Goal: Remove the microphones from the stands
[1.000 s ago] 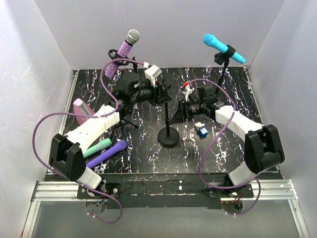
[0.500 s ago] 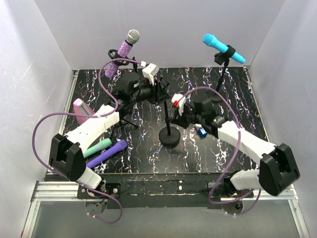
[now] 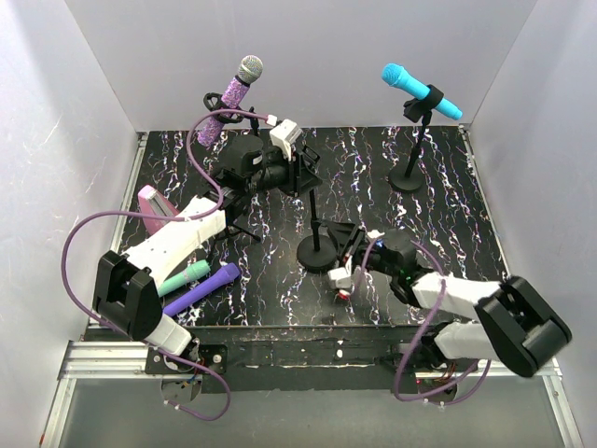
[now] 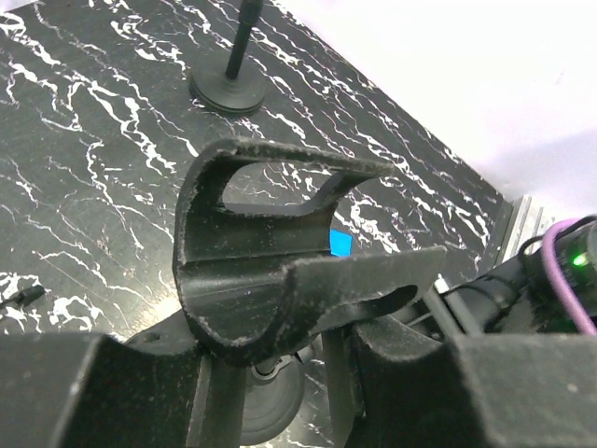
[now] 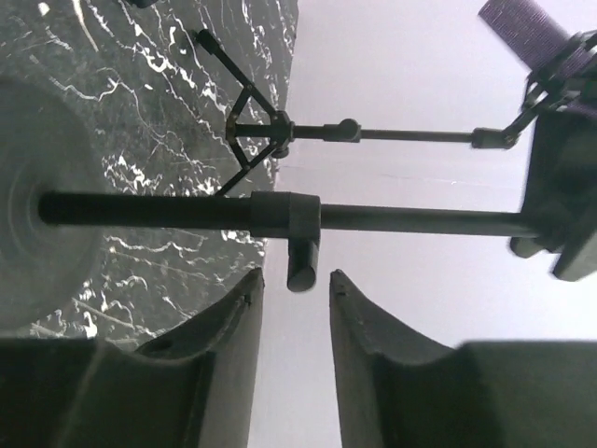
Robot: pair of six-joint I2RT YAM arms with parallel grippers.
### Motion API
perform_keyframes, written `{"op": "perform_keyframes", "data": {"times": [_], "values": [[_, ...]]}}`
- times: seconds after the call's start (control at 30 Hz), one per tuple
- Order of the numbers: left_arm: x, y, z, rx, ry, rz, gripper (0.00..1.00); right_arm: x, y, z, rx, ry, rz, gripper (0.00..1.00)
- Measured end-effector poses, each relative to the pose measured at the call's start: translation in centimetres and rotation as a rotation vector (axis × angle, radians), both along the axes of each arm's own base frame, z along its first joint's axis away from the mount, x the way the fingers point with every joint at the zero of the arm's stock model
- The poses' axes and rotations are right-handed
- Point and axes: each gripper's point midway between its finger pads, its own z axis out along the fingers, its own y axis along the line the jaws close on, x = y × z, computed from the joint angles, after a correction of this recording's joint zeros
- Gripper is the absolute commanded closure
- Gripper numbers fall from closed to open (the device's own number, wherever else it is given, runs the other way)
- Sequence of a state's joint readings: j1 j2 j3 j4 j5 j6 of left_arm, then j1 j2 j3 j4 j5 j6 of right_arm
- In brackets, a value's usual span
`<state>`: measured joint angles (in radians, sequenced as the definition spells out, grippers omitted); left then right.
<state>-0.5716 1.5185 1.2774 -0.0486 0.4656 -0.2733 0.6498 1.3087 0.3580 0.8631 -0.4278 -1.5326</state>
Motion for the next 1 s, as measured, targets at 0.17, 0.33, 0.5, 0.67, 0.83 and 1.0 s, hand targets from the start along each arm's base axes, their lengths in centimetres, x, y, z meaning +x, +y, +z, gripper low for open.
{"op": "perform_keyframes", "data": {"times": [0.17, 0.33, 0.5, 0.67, 0.83, 1.0], "values": [[-0.6, -0.7, 0.0, 0.028, -0.064, -0.081, 1.00, -2.4, -2.4, 2.3, 0.008, -0.025, -0.022, 0.32], [-1.8, -1.5, -0.1, 0.064, -0.155, -0.190, 1.00, -3.2, -5.2, 5.1, 0.084, 0.132, -0.139, 0.32], [-2.9, -1.5, -0.3, 0.103, -0.240, -0.275, 0.41, -3.5, -7.2, 4.2, 0.124, 0.356, -0.273, 0.32], [-3.7, -0.3, -1.4, 0.175, -0.256, -0.289, 0.14, -3.1, -8.3, 3.6, 0.171, 0.585, -0.414, 0.32], [-4.7, 1.7, -1.1, 0.252, -0.263, -0.262, 0.05, -1.8, -7.7, 6.3, 0.289, 0.765, -0.512, 0.31], [-6.8, 4.2, 2.0, 0.281, -0.327, -0.229, 0.04, -2.1, -6.3, 9.3, 0.412, 0.910, -0.495, 0.31]]}}
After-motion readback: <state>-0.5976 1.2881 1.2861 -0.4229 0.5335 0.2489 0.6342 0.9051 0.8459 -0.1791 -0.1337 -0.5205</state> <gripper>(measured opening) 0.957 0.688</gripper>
